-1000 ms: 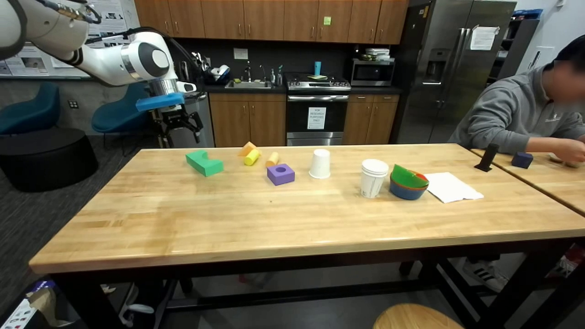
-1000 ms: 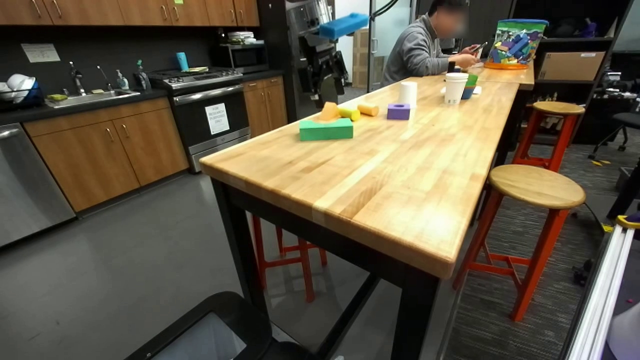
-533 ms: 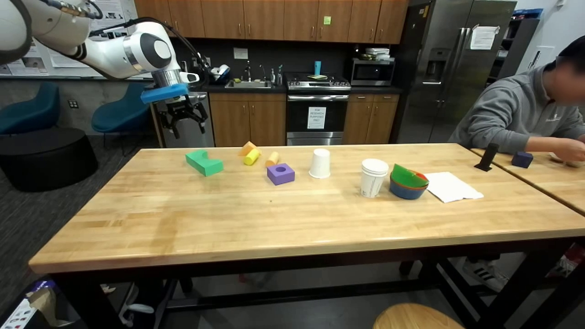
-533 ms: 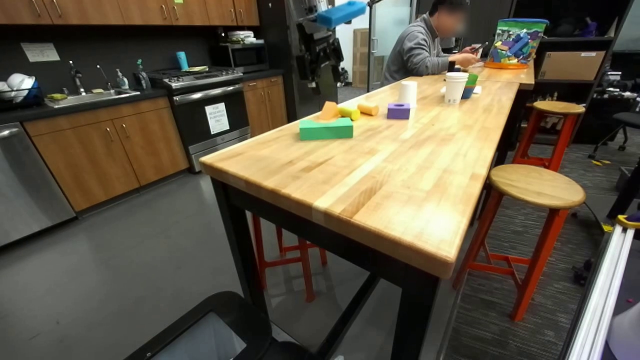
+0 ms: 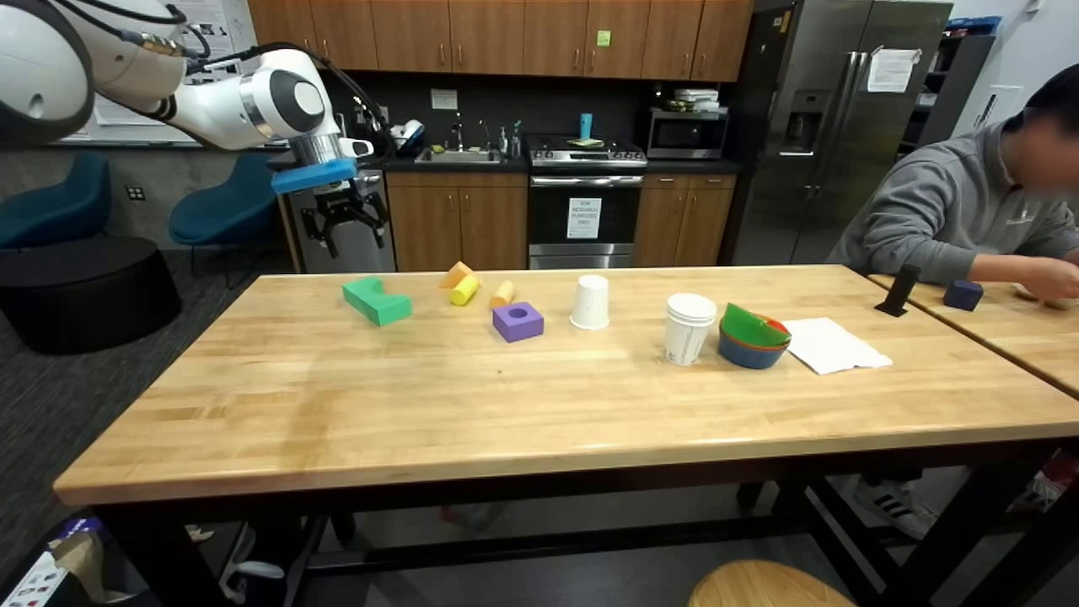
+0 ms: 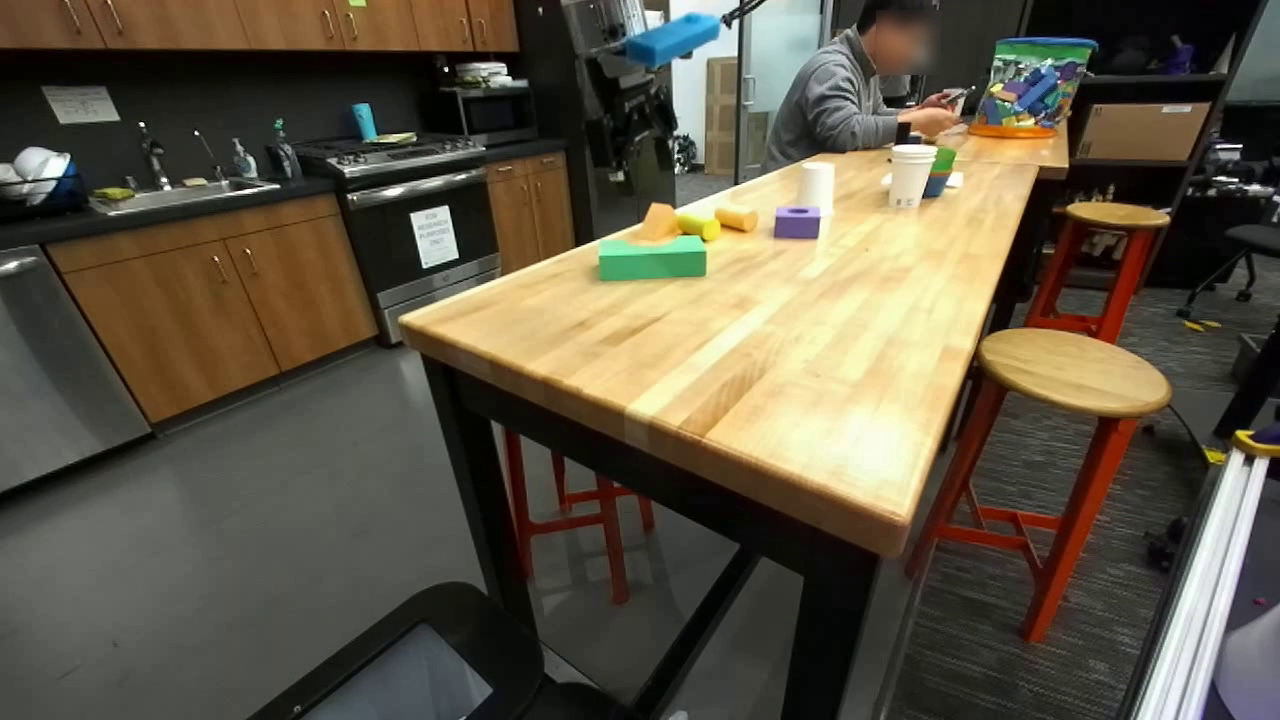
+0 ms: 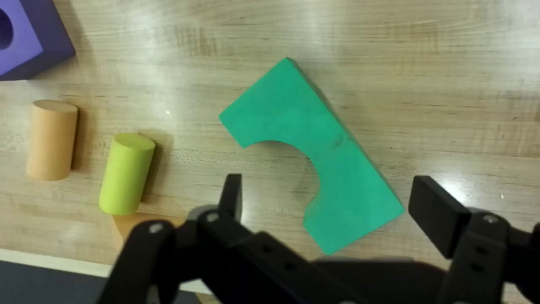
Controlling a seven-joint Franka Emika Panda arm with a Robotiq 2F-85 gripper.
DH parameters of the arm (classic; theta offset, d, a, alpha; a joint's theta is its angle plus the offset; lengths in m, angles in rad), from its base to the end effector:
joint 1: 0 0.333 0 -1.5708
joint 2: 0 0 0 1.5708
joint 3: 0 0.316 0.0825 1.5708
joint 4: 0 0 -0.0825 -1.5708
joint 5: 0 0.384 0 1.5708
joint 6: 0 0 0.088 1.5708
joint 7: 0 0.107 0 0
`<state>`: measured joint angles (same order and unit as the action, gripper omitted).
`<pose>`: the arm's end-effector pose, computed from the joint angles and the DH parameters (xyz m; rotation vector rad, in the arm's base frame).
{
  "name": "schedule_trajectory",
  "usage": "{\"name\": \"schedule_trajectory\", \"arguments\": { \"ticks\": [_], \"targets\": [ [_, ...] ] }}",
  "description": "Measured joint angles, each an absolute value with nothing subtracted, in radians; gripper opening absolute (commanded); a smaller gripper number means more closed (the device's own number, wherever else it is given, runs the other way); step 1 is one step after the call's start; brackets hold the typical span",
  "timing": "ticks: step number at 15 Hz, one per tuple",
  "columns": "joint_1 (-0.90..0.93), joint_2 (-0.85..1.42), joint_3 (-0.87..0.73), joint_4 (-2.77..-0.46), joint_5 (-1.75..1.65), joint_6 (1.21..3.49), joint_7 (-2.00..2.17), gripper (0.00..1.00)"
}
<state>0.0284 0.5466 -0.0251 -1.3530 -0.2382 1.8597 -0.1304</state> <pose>0.7093 -0.0124 0.4061 2.8876 0.3041 -0.0799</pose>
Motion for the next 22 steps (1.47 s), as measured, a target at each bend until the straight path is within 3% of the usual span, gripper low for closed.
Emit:
{"name": "schedule_trajectory", "arguments": {
  "ticks": [22],
  "targets": [
    [0.029,0.631,-0.022,-1.299,-0.237,1.838,-0.149,1.00]
  ]
}}
